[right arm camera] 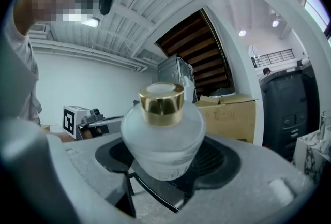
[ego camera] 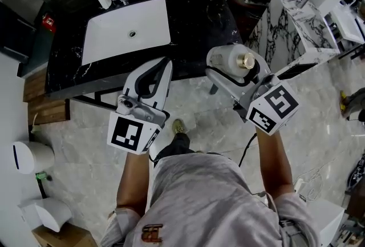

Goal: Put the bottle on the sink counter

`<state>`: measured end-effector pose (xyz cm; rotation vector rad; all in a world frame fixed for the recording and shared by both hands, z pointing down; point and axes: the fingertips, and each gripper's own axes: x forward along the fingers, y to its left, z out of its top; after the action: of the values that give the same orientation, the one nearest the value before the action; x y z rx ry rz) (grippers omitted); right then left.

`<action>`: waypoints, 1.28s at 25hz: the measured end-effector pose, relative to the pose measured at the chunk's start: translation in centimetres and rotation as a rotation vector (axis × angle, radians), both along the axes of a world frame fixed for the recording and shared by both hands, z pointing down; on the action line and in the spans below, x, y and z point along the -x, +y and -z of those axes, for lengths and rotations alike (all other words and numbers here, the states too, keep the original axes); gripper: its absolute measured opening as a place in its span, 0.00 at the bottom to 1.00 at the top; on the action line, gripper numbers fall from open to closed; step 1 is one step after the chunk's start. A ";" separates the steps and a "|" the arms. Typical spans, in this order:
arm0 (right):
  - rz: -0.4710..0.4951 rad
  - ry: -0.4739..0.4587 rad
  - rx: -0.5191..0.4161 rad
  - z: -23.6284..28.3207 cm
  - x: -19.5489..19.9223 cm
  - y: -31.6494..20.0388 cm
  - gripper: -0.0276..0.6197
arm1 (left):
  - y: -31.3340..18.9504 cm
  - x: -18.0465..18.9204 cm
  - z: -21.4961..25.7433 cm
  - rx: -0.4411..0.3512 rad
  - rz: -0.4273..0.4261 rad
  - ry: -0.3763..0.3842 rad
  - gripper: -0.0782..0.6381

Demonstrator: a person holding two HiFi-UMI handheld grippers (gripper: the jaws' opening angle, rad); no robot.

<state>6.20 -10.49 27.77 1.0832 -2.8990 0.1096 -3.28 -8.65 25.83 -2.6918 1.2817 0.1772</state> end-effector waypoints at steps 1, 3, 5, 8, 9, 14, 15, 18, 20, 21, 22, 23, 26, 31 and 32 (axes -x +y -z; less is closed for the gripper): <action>-0.007 0.010 0.003 -0.2 0.3 -0.9 0.55 | -0.9 0.4 -0.1 0.002 -0.005 0.000 0.11; -0.024 0.031 0.009 -0.7 0.9 -2.6 0.55 | -2.7 1.1 -0.3 0.004 -0.016 0.003 0.11; -0.043 0.048 0.017 -1.3 1.4 -4.4 0.55 | -4.4 1.9 -0.6 0.010 -0.026 0.006 0.11; -0.073 0.075 0.033 -2.3 2.1 -7.1 0.55 | -7.0 3.0 -1.1 0.017 -0.044 0.009 0.11; -0.081 0.083 0.038 -2.8 2.4 -7.9 0.55 | -7.8 3.3 -1.3 0.019 -0.051 0.010 0.11; -0.117 0.139 0.061 -4.8 3.8 -11.6 0.55 | -11.3 4.3 -2.7 0.041 -0.088 0.005 0.11; -0.122 0.155 0.067 -5.3 4.1 -12.2 0.55 | -11.9 4.5 -3.1 0.050 -0.097 0.001 0.11; -0.136 0.201 0.090 -6.8 4.7 -14.1 0.55 | -13.3 4.9 -4.1 0.071 -0.117 -0.005 0.11; -0.140 0.235 0.110 -8.0 5.0 -15.2 0.55 | -14.2 5.2 -4.4 0.079 -0.120 0.001 0.11; -0.141 0.253 0.120 -8.6 5.0 -15.7 0.55 | -14.6 5.2 -4.6 0.083 -0.120 0.004 0.11; -0.141 0.270 0.131 -9.3 5.0 -16.2 0.55 | -14.9 5.2 -4.9 0.087 -0.121 0.007 0.11; -0.140 0.284 0.142 -10.0 5.0 -16.7 0.55 | -15.1 5.2 -5.1 0.091 -0.122 0.008 0.11; -0.135 0.323 0.170 -11.7 4.8 -18.1 0.55 | -15.9 4.9 -5.6 0.100 -0.116 0.018 0.11; -0.111 0.390 0.224 -15.0 4.3 -20.0 0.55 | -16.9 4.4 -6.4 0.116 -0.087 0.017 0.11; -0.106 0.397 0.236 -15.6 4.2 -20.4 0.55 | -17.1 4.3 -6.6 0.119 -0.083 0.016 0.11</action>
<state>1.95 -30.84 43.35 1.0740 -2.4095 0.2083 -7.55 -25.72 32.38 -2.8518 1.2233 0.1365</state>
